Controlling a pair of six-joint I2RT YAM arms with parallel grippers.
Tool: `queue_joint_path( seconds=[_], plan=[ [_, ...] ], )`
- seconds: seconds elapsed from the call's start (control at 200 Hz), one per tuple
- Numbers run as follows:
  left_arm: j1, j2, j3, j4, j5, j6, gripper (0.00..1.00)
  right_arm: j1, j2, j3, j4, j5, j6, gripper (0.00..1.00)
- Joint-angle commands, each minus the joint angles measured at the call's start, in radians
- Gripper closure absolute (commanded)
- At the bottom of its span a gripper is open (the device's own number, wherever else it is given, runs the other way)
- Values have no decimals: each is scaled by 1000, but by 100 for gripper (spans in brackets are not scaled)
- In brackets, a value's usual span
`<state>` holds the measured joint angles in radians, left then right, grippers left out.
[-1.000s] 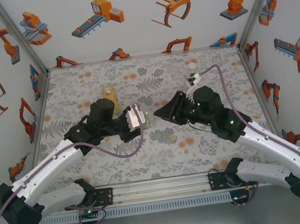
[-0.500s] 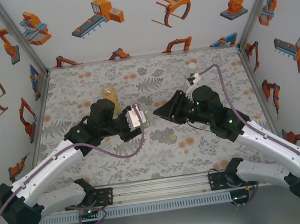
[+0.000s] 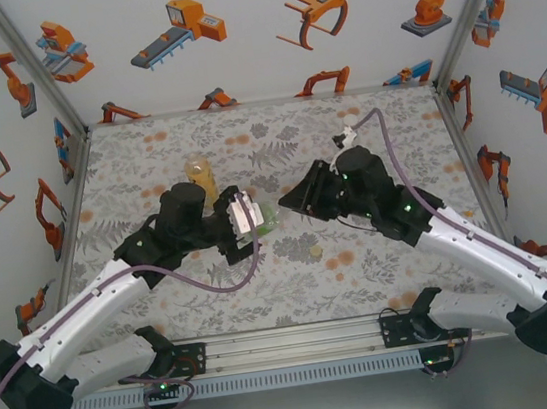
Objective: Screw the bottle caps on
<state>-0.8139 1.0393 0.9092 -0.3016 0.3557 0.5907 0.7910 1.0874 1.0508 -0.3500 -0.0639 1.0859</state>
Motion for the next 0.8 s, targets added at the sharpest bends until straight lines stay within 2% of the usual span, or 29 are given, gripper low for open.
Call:
queue_joint_path(
  seconds=[0.0,0.32,0.461,0.796],
  plan=[
    [1,-26,0,37,50,-3,21,-19,33,83,-135,62,-138,100],
    [10,-48,-10,53,27,-8,21,-81,267,366,-406,224,-481,100],
    [12,-54,-12,54,14,-7,21,-130,393,483,-462,230,-548,100],
    [15,-45,-10,54,14,-12,21,-225,650,690,-463,274,-616,100]
  ],
)
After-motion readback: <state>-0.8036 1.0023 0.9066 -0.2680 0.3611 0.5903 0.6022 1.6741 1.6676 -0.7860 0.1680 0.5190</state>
